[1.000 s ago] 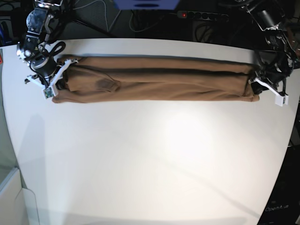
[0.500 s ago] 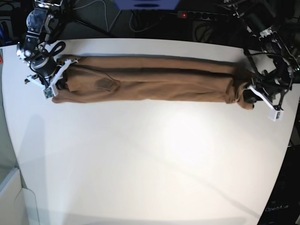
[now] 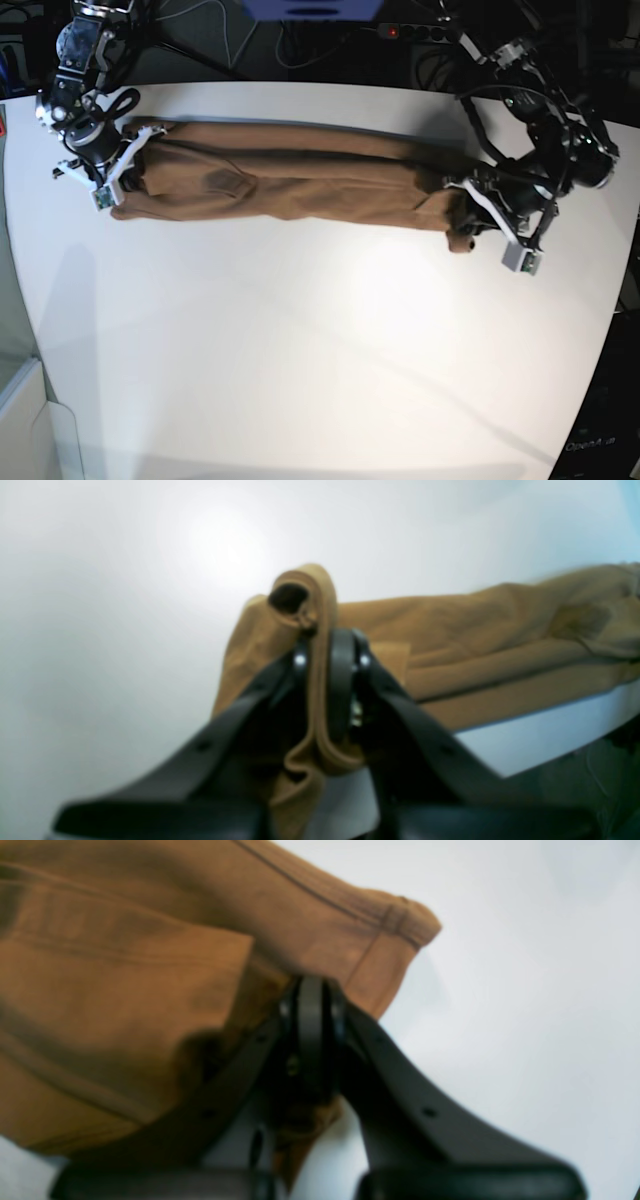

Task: Fold the T-shirt properly
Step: 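Grasp the folded shirt end with the left gripper and carry it toward the right gripper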

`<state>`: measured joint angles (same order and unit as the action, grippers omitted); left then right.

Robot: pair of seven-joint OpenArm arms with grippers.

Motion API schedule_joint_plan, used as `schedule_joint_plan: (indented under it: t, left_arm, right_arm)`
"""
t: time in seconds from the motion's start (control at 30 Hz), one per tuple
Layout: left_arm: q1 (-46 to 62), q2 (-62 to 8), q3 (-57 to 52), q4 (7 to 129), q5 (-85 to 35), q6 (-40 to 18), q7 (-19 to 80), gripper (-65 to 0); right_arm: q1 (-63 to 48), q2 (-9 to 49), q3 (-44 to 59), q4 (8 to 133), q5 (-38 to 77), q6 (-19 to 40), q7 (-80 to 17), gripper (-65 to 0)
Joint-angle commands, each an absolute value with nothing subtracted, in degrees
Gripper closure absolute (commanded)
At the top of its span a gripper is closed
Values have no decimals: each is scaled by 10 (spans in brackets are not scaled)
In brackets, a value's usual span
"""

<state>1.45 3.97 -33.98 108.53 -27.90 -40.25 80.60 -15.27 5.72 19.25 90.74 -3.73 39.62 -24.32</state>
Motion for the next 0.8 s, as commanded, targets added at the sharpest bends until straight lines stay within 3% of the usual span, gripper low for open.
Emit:
schedule_joint_plan:
  t: [0.0, 0.77]
  left_arm:
    - [4, 41, -331, 1094, -290, -400, 800, -22]
    - [102, 85, -151, 1062, -293, -400, 557, -22]
  right_arm:
    - [-152, 62, 193, 912, -43, 400, -251, -7]
    - [-155, 65, 192, 913, -44, 400, -251, -7]
